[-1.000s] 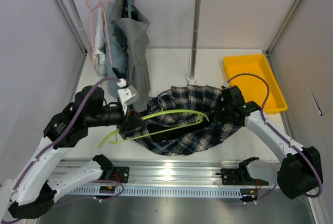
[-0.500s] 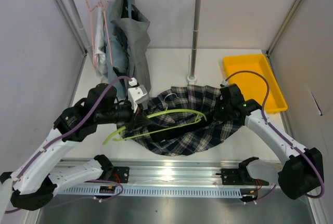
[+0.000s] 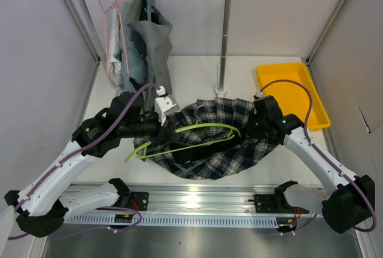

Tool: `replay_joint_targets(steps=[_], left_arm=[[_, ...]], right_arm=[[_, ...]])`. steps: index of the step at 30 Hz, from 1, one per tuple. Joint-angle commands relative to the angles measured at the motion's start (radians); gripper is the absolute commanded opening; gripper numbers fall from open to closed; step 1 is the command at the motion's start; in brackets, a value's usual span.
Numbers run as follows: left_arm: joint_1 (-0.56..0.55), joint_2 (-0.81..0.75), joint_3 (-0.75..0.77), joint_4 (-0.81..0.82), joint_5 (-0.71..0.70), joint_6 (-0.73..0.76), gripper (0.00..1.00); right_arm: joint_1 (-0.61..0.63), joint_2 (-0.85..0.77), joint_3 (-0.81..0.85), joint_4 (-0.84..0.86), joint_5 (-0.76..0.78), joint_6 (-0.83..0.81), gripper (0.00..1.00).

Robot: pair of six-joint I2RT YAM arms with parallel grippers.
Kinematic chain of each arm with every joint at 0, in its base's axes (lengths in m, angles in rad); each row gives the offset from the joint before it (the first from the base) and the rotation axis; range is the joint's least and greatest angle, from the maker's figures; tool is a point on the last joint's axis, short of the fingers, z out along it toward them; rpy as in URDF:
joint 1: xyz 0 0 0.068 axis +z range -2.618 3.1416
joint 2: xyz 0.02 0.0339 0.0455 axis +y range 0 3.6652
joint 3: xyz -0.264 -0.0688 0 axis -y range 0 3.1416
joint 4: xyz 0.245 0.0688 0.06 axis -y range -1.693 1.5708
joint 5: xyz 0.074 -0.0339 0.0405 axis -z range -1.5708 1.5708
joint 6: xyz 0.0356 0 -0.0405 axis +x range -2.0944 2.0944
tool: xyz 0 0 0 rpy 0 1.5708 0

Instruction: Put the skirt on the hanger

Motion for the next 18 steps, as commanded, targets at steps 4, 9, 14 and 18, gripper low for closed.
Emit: replay_joint_targets(steps=[4,9,14,18], left_arm=[[-0.016,0.036,-0.008,0.098,0.022,0.020,0.00],[-0.019,0.042,-0.030,0.148,0.025,0.009,0.00],[-0.027,0.064,-0.037,0.160,0.030,0.012,0.00],[-0.033,0.075,-0.040,0.142,0.010,0.023,0.00]], right_arm=[[0.054,-0.021,0.144,-0.058,0.072,-0.008,0.00],[0.079,-0.010,0.205,-0.096,0.092,-0.012,0.00],[0.119,-0.010,0.241,-0.111,0.112,0.002,0.00],[0.126,-0.004,0.258,-0.136,0.148,-0.001,0.00]])
